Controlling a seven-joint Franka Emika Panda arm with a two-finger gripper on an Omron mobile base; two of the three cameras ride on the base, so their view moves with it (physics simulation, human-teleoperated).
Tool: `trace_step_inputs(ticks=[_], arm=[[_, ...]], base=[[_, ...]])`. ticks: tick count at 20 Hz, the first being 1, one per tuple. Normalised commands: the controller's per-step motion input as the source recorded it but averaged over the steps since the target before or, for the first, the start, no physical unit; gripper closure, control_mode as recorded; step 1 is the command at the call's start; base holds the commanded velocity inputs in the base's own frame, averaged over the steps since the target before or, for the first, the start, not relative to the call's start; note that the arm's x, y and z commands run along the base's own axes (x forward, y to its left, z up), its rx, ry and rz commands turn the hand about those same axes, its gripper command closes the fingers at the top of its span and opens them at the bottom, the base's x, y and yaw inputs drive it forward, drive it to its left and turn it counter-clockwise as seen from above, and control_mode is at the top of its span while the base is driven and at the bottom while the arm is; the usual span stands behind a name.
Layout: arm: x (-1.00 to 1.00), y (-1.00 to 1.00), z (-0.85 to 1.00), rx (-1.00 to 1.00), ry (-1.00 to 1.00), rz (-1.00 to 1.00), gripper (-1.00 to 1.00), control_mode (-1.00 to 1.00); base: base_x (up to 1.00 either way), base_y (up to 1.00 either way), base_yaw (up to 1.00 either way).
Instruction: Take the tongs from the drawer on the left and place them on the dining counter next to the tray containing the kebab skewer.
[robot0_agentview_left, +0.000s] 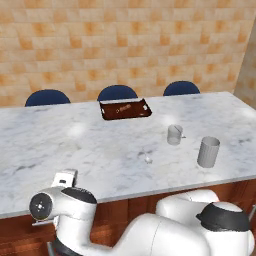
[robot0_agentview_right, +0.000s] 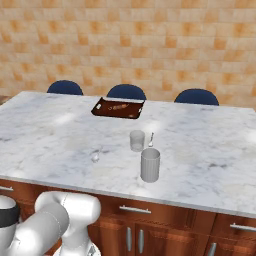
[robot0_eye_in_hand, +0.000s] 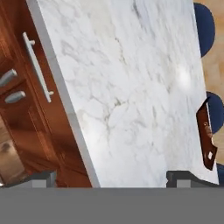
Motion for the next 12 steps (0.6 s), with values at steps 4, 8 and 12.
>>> trace_step_inputs(ticks=[4,8,12], arm=[[-0.31,0.31,-0.26,0.0,-0.13,0.09,-1.0,-1.0],[-0.03,0.05,-0.45,-0.01,-0.13,0.08,-1.0,-1.0],[0.0,0.0,-0.44,0.0,-0.08,0.05,-1.0,-1.0]], base=[[0.0,0.0,0.0],[0.0,0.0,0.0],[0.0,0.0,0.0]])
